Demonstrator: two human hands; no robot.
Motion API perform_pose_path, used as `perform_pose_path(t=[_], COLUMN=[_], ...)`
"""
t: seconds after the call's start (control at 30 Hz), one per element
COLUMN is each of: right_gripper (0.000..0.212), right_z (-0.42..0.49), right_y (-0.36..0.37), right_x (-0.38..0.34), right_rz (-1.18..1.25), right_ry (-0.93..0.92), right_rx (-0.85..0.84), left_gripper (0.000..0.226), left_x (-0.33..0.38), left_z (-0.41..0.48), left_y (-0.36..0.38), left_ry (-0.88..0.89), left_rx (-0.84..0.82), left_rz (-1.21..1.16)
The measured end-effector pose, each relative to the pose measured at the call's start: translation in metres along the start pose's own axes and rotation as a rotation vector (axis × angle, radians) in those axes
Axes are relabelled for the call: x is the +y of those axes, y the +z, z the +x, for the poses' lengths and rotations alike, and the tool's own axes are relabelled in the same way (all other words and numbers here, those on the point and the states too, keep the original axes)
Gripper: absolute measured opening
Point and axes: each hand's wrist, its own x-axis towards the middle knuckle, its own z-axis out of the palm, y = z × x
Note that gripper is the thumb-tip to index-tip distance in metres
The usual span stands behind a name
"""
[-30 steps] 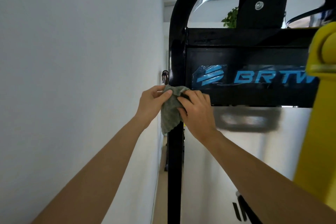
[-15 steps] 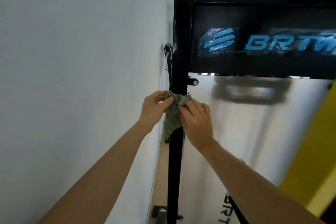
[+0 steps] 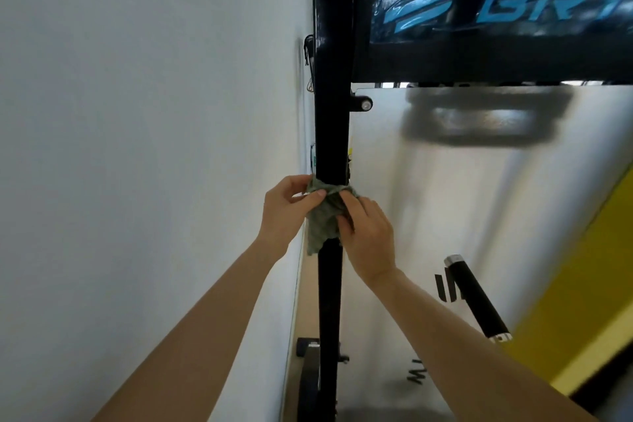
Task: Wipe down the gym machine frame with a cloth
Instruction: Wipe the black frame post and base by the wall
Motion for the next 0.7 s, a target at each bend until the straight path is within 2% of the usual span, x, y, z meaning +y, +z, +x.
perform_pose_path(t=[0.1,0.27,0.43,0.7], right_gripper=[0.028,0.024,0.021,0.033], right_z=[-0.011,-0.028,-0.048,-0.064], right_y=[0.003,0.014,0.017,0.016], right_x=[-0.005,-0.012,-0.009,-0.016], right_rz=[0.115,0.230,0.322,0.438], right_ry=[0.196,0.441,0.518,0.573], right_rx=[-0.035,0.033,0.013,-0.003], left_gripper=[0.027,0.028,0.026,0.024], left_x=[-0.012,-0.039,-0.063,-0.080], left_z=[-0.008,-0.021,-0.028,-0.034], left_y=[-0.005,-0.005,0.000,0.009], left_ry=[-0.028,-0.058,-0.045,-0.106], left_rx=[-0.050,-0.045,0.002,0.038], left_rz=[-0.062,-0.037,0.095,0.027])
